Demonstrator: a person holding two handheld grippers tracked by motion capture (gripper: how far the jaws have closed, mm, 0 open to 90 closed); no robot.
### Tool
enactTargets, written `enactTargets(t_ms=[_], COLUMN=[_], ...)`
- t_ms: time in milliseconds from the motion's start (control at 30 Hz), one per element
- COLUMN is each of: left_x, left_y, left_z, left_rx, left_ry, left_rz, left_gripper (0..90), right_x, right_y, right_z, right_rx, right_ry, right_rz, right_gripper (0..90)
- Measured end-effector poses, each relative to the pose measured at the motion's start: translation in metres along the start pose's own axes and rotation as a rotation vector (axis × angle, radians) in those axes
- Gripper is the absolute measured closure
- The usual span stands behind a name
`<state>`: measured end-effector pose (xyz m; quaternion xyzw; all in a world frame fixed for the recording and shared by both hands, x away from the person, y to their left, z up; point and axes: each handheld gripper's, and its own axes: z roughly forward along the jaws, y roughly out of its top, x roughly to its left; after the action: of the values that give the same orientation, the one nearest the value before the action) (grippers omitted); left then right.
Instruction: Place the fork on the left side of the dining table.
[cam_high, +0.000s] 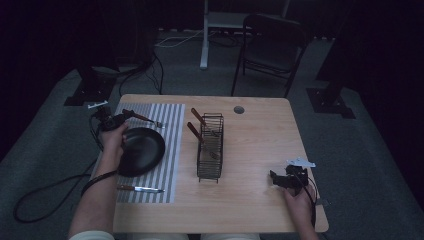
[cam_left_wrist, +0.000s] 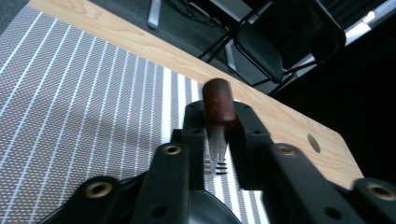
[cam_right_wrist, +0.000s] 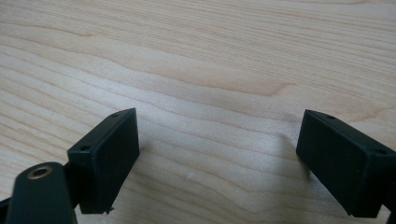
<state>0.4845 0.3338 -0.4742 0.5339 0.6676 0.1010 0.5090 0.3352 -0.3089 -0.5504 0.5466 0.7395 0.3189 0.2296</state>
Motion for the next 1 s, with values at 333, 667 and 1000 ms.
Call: enactTargets(t_ms=[333, 667, 1000], left_x=[0.010, 0.016, 0.012], left_y=[-0.003, -0.005, -0.012], left_z=[0.014, 0.023, 0.021], left_rx=[0.057, 0.055, 0.076], left_ry=[0.130, 0.342, 0.407], left_rz=[0.055, 0.106, 0.233], left_gripper=[59.3, 35.6, 30.4], right_x=[0.000, 0.000, 0.000], right_y=[0.000, 0.000, 0.000], right_z=[0.000, 0.000, 0.000], right_rx=[0.000, 0.000, -0.001], right_ry=[0.000, 0.000, -0.003], right_rz=[0.000, 0.000, 0.002], right_gripper=[12.9, 12.9, 13.1])
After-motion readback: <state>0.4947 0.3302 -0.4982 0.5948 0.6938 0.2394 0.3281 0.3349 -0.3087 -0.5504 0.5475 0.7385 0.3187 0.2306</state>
